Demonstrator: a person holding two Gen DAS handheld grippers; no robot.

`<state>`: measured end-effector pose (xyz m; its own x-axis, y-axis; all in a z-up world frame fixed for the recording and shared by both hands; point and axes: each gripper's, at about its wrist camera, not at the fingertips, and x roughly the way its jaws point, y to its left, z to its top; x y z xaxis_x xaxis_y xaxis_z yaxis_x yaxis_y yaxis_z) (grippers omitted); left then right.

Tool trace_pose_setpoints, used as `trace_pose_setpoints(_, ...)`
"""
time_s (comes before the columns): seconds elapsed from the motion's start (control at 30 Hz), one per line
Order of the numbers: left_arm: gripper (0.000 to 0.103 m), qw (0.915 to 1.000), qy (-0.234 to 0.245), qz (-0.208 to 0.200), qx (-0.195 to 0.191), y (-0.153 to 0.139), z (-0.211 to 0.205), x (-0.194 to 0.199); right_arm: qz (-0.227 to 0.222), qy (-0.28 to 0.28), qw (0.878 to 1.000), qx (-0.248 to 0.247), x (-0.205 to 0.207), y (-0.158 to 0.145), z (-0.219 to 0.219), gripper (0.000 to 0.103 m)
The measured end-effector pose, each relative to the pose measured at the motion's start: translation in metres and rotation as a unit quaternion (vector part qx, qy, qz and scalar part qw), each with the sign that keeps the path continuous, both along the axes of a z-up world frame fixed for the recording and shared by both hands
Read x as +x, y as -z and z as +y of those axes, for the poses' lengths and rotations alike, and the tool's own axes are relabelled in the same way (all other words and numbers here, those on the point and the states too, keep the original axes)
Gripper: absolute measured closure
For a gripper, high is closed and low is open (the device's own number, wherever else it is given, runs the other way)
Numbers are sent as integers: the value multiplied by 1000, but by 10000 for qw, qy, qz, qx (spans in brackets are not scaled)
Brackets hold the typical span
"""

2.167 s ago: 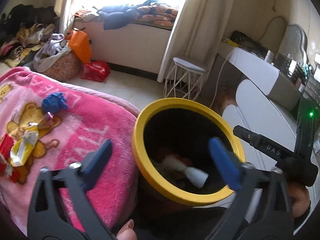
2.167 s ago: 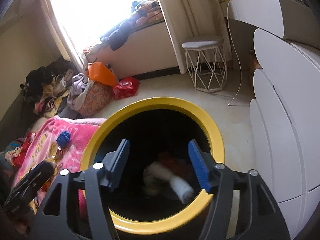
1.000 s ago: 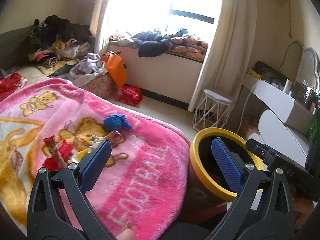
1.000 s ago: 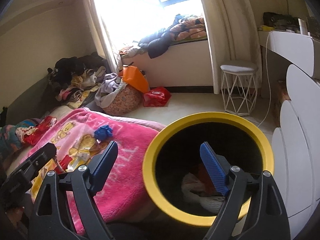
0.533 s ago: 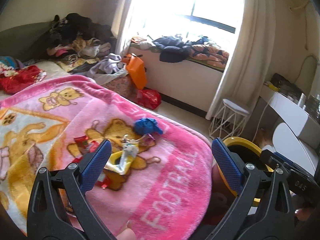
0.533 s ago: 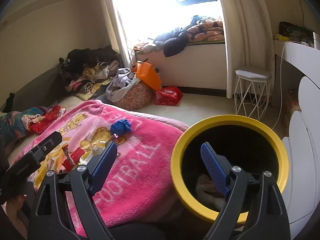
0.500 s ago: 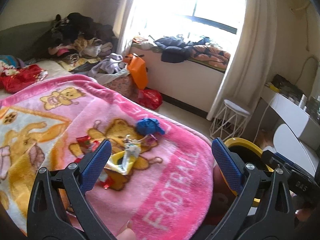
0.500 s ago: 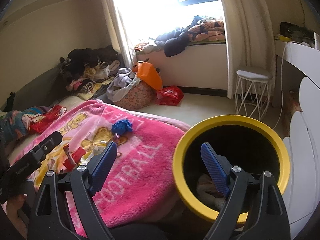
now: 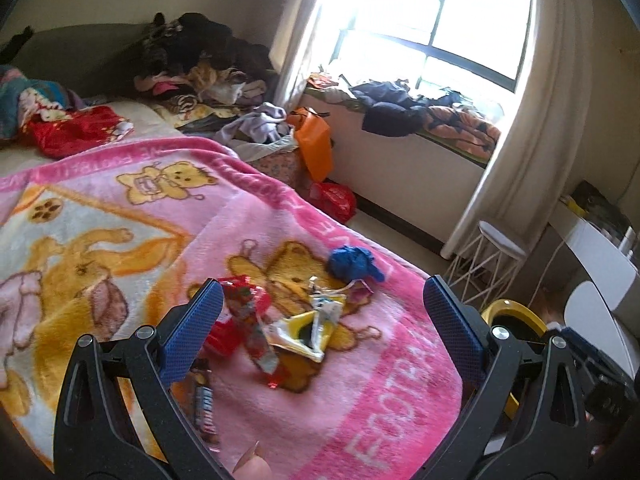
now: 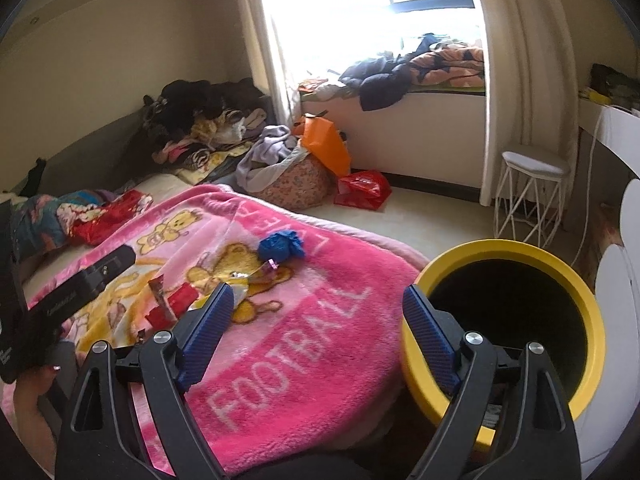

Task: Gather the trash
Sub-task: 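Move both open tools back over the trash on the blanket, then grasp the red chip bag with the left tool while the right tool grasps the yellow-white wrapper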

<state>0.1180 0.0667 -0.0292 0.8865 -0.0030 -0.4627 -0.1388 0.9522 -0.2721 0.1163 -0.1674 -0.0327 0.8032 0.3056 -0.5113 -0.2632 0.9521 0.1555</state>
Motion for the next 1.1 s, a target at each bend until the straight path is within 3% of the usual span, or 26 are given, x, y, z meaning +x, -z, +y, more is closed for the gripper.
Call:
trace_pose_setpoints(0.4,11,9985,-495,173,-129,13,42,2,151,-500,9985,-176,11,12,56,19)
trace_pose_setpoints(0.77,11,9958,-702,367,-457,25,77,10,707,-634,9954,-151,39,42,101,19)
trace_pose_setpoints(0.9,19,9949,-668,502,-565,32,84,17,898,-616,9940,-88,51,51,112,20)
trace_pose_setpoints(1.1,35,9933,-486,655,-823,41,90,28,1111,-689,9911,-250,66,68,137,37)
